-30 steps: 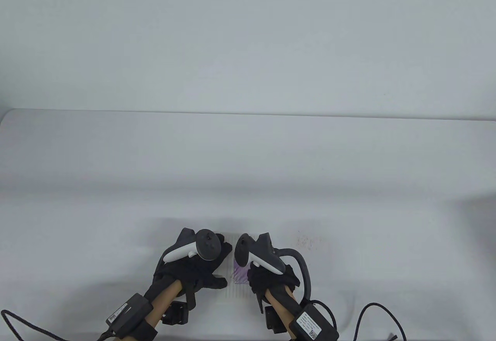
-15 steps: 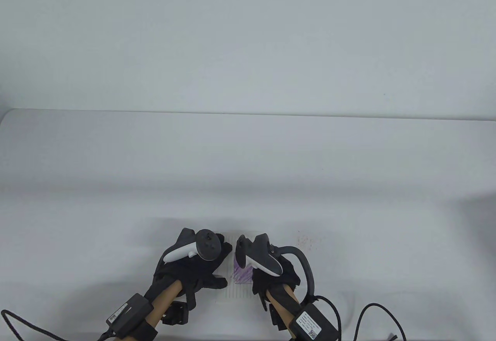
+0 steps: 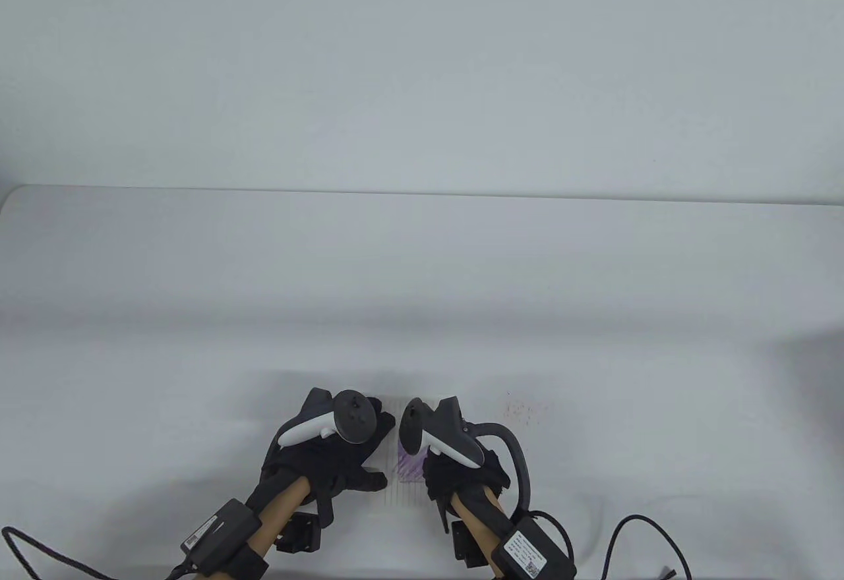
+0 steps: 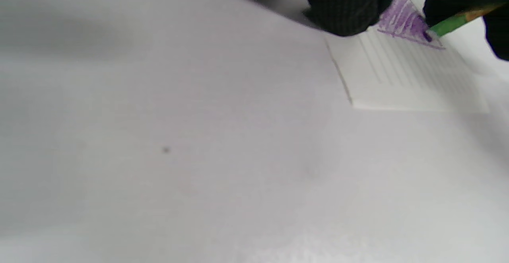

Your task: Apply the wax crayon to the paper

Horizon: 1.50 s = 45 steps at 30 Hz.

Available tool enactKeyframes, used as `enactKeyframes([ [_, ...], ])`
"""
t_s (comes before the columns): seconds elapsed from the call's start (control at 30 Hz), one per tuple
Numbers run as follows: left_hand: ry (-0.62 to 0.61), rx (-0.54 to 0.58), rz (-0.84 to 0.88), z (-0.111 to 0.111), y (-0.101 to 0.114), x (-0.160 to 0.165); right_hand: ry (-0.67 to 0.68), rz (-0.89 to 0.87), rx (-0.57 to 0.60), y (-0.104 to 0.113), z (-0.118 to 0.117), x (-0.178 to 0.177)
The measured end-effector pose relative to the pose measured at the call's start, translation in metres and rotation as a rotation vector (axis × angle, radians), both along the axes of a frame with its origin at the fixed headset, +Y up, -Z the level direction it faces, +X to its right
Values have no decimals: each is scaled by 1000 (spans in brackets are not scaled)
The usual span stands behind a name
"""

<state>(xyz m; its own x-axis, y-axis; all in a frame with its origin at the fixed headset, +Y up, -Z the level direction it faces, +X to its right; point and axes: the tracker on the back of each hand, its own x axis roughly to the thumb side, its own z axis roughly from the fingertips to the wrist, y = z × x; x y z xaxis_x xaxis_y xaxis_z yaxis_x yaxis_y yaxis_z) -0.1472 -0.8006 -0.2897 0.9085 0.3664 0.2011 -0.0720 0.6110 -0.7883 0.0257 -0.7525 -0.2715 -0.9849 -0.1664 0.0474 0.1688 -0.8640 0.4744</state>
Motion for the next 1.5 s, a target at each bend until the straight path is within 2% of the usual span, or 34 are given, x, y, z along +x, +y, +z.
enactKeyframes([
  [0.03, 0, 0, 0, 0, 0, 0, 10, 48, 19, 1, -2, 2],
  [0.1, 0, -1, 1, 0, 0, 0, 23, -6, 17, 1, 0, 2],
  [0.2, 0, -2, 1, 0, 0, 0, 28, -113, -111, -3, 4, -1],
  [0.33, 1, -1, 2, 0, 0, 0, 2, 38, -1, 0, -2, 3],
  [0.37, 1, -2, 2, 0, 0, 0, 8, 30, 0, 1, -1, 4],
  [0.4, 1, -3, 2, 0, 0, 0, 21, 12, -9, 1, -1, 3],
  [0.47, 1, -3, 3, 0, 0, 0, 45, -96, -119, -2, 1, 1],
  [0.6, 1, -2, 2, 0, 0, 0, -10, -3, -46, -1, -2, 4],
  [0.67, 2, -3, 4, 0, 0, -1, 16, 14, -13, 0, -2, 6],
  [0.7, 2, -4, 5, 0, 0, 0, 26, -14, -31, 0, -1, 5],
  [0.73, 2, -4, 4, 0, 0, 0, 38, -99, -112, -2, 0, 4],
  [0.77, 1, -5, 4, 0, 0, 0, 16, -121, -143, -4, 0, 3],
  [0.9, 0, -4, 5, 0, 0, 0, -9, -44, -88, -2, -3, 6],
  [1.4, 5, -1, 9, 0, 0, -1, 17, -104, -93, -3, -3, 10],
  [1.43, 5, -1, 10, 0, 0, -1, 19, -130, -85, -1, -4, 12],
  [1.5, 6, -1, 10, 0, 0, -1, -21, -177, 22, 8, -9, 21],
])
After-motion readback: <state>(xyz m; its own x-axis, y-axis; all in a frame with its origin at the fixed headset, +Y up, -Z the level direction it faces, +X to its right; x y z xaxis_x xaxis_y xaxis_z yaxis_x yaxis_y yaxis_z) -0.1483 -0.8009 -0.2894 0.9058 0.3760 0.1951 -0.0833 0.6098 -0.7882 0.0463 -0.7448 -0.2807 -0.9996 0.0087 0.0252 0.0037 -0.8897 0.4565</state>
